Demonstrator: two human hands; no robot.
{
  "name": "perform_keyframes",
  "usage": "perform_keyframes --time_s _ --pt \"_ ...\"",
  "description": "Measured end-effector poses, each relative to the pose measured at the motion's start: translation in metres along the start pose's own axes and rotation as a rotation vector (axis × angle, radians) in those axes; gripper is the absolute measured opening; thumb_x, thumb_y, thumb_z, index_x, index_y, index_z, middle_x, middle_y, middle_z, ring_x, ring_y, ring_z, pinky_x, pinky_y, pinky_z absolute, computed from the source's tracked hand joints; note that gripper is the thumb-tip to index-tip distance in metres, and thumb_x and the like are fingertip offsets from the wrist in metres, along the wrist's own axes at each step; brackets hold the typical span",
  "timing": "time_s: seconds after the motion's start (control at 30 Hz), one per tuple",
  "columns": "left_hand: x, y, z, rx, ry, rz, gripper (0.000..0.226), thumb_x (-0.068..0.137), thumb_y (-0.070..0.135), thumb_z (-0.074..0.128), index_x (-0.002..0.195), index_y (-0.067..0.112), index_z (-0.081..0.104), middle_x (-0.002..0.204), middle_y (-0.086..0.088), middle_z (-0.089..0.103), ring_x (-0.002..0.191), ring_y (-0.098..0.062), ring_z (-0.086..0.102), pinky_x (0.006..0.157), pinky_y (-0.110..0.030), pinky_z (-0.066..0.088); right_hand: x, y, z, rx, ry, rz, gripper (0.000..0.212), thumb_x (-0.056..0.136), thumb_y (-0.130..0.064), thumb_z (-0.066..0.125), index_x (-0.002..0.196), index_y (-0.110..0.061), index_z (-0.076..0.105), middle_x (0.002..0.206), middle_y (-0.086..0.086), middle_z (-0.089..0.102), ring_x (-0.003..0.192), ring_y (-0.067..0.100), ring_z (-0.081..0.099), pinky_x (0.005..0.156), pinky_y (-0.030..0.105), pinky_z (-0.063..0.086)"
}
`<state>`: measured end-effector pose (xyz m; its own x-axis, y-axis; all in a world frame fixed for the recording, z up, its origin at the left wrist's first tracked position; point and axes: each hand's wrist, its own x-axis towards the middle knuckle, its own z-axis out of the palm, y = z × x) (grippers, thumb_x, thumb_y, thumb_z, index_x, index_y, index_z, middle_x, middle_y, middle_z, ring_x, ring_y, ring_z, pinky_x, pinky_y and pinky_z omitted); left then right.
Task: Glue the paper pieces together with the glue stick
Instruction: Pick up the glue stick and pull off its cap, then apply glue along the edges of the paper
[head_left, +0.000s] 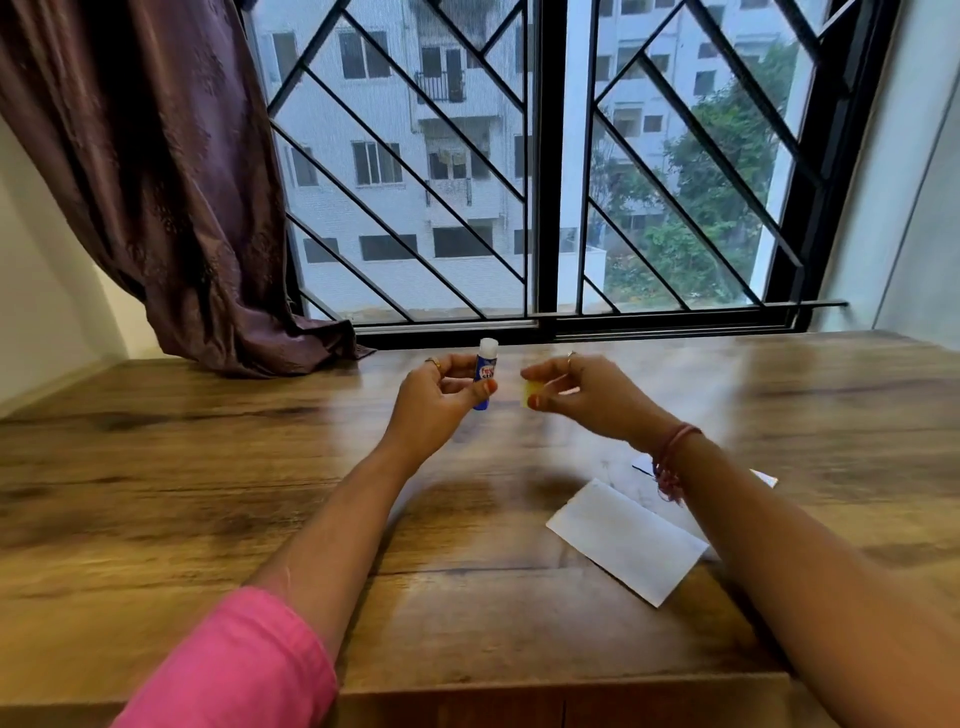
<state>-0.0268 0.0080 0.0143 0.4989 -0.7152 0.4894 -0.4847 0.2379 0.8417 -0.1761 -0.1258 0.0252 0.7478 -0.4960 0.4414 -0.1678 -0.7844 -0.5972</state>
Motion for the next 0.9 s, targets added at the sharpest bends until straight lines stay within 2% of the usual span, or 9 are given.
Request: perform_keyframes --time_s 0.1,0.23,0.47,0.53,0.63,0.7,0.8,0.9 --pt "0.0 0.0 0.0 -0.018 0.003 -0.001 0.027 0.083 0.011 0.07 0.108 0.011 0.06 0.097 -0.004 0.068 0.085 -0.005 0.064 0.072 -0.009 0.051 -0.002 0.007 0.011 -0.104 -0.108 0.024 0.039 0.081 -0.019 0.072 0.119 -0.016 0.064 0.11 0.003 0.067 0.087 0.01 0.061 0.076 0.006 0.043" --pt "-0.001 0.002 0.001 -0.067 0.011 -0.024 0.027 0.082 0.013 0.072 0.107 0.012 0.062 0.093 -0.001 0.07 0.079 0.001 0.066 0.069 -0.009 0.05 -0.004 0.011 0.018 -0.22 -0.238 0.068 0.042 0.083 -0.022 0.071 0.123 -0.018 0.06 0.107 0.001 0.063 0.094 0.014 0.058 0.09 0.025 0.048" --pt "-0.003 0.007 0.002 -0.13 0.016 -0.036 0.026 0.082 0.012 0.071 0.106 0.015 0.06 0.097 -0.002 0.068 0.084 -0.002 0.065 0.071 -0.011 0.051 -0.003 0.009 0.015 -0.189 -0.26 0.103 0.05 0.082 -0.021 0.071 0.129 -0.016 0.054 0.124 0.002 0.06 0.099 0.011 0.057 0.087 0.019 0.045" --pt "-0.003 0.009 0.003 -0.164 0.032 -0.047 0.026 0.082 0.012 0.071 0.104 0.019 0.059 0.095 0.002 0.068 0.085 -0.004 0.065 0.076 -0.016 0.053 -0.003 0.004 0.009 -0.084 -0.189 0.111 0.051 0.08 -0.019 0.074 0.127 -0.013 0.055 0.124 0.006 0.061 0.098 0.013 0.058 0.086 0.021 0.047" --pt "-0.003 0.012 0.006 -0.228 0.035 -0.061 0.021 0.083 0.013 0.07 0.102 0.019 0.062 0.093 0.001 0.069 0.088 -0.01 0.067 0.083 -0.024 0.054 -0.008 -0.013 -0.001 0.246 -0.073 0.156 0.048 0.077 -0.016 0.076 0.121 -0.011 0.058 0.113 0.01 0.066 0.095 0.016 0.065 0.086 0.025 0.052" --pt "-0.004 0.014 0.007 -0.293 0.023 -0.067 0.018 0.084 0.012 0.069 0.1 0.017 0.064 0.094 -0.002 0.071 0.091 -0.014 0.068 0.084 -0.028 0.055 -0.013 -0.028 -0.004 0.479 -0.08 0.189 0.046 0.077 -0.015 0.076 0.119 -0.01 0.058 0.106 0.01 0.069 0.093 0.017 0.067 0.084 0.026 0.055" --pt "-0.006 0.015 0.009 -0.405 0.001 -0.1 0.02 0.083 0.012 0.069 0.103 0.012 0.065 0.099 -0.008 0.072 0.096 -0.023 0.068 0.088 -0.035 0.055 -0.022 -0.045 0.001 0.657 -0.092 0.214 0.04 0.077 -0.013 0.075 0.114 -0.008 0.061 0.103 0.013 0.072 0.094 0.018 0.069 0.081 0.026 0.056" --pt "-0.007 0.018 0.01 -0.514 -0.028 -0.115 0.027 0.076 0.017 0.071 0.102 0.012 0.065 0.094 -0.004 0.074 0.095 -0.02 0.069 0.09 -0.034 0.054 -0.03 -0.052 0.005 0.855 -0.024 0.267 0.035 0.075 -0.004 0.075 0.108 -0.003 0.063 0.099 0.013 0.073 0.086 0.016 0.07 0.077 0.023 0.057"
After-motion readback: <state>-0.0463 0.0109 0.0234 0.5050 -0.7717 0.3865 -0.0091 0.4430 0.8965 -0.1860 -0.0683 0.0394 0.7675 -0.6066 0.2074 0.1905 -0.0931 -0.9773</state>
